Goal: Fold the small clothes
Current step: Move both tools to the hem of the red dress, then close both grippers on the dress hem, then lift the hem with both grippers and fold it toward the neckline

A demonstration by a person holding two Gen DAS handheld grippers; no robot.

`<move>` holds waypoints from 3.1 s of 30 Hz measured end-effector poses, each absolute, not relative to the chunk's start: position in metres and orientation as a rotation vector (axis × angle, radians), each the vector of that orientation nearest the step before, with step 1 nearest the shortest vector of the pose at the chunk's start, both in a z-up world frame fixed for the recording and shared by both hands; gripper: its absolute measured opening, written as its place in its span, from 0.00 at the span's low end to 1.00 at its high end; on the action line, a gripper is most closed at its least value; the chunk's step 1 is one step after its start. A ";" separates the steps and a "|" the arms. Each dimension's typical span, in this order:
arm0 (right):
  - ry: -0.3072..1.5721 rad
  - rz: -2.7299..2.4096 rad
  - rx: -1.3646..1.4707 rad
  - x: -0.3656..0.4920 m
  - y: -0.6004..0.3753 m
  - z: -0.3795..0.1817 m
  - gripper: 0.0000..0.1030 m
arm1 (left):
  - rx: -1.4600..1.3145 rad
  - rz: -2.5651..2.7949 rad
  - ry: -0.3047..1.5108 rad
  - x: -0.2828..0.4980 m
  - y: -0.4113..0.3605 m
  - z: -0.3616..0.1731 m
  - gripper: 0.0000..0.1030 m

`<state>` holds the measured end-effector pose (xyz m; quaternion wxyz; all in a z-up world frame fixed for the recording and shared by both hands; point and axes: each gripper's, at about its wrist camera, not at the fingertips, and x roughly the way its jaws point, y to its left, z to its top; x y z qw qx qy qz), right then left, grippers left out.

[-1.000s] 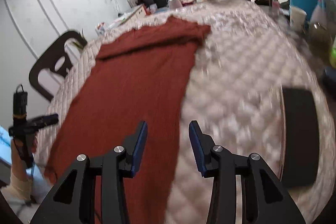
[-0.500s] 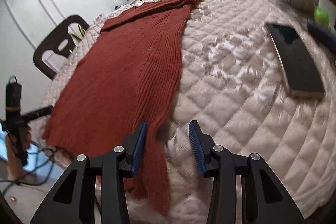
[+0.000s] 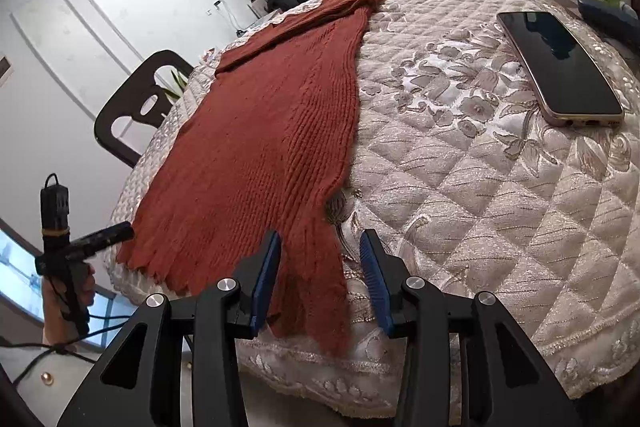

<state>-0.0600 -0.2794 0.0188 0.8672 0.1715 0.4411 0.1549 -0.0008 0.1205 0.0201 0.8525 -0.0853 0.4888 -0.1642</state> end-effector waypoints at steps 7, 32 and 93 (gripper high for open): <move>0.930 0.343 0.362 -0.058 -0.279 0.018 0.41 | -0.237 -0.396 1.057 -0.005 0.116 0.019 0.86; 0.901 0.319 0.304 -0.067 -0.273 0.015 0.13 | -0.321 -0.374 1.091 -0.004 0.110 0.016 0.13; 0.670 0.511 0.628 -0.123 -0.308 0.076 0.05 | -0.593 -0.571 0.831 -0.056 0.140 0.082 0.09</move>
